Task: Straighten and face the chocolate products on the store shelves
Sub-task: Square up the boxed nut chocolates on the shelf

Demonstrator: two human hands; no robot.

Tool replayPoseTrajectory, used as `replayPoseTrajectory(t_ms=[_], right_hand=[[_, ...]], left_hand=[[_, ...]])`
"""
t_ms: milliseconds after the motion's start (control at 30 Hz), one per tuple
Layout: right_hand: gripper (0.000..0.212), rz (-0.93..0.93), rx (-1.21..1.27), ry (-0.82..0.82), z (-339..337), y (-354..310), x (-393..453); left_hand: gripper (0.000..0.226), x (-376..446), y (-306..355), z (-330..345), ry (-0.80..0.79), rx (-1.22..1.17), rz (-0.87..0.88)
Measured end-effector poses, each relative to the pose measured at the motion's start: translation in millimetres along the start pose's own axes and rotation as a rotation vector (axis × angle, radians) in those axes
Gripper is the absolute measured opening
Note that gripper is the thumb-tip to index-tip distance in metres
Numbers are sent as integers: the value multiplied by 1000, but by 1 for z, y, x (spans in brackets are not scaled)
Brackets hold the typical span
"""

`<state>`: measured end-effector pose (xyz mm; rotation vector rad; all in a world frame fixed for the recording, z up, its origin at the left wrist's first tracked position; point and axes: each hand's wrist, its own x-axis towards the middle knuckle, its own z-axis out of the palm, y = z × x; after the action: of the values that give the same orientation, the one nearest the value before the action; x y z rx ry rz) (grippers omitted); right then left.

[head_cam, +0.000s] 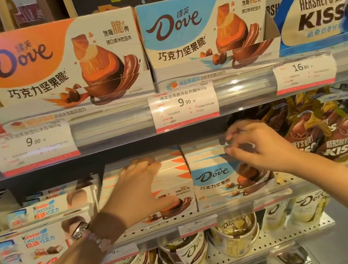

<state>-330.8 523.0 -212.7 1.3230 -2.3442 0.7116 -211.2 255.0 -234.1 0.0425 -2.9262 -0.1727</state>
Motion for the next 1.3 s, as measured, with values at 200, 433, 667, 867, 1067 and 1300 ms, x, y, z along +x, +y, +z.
replayPoseTrajectory(t_ms=[200, 433, 667, 867, 1067, 1300], right_hand=[[23, 118, 168, -200, 34, -26, 64], [25, 152, 169, -457, 74, -37, 103], [25, 137, 121, -579, 73, -41, 126], [29, 103, 38, -609, 80, -46, 131], [12, 109, 172, -402, 65, -48, 106], [35, -7, 137, -102, 25, -53, 65]], left_hand=[[81, -3, 0, 3, 6, -26, 29], [79, -4, 1, 4, 57, -56, 72], [79, -5, -1, 5, 72, -20, 121], [81, -5, -1, 5, 74, -29, 125], [83, -5, -2, 5, 91, -16, 148], [82, -5, -1, 5, 101, 22, 151]])
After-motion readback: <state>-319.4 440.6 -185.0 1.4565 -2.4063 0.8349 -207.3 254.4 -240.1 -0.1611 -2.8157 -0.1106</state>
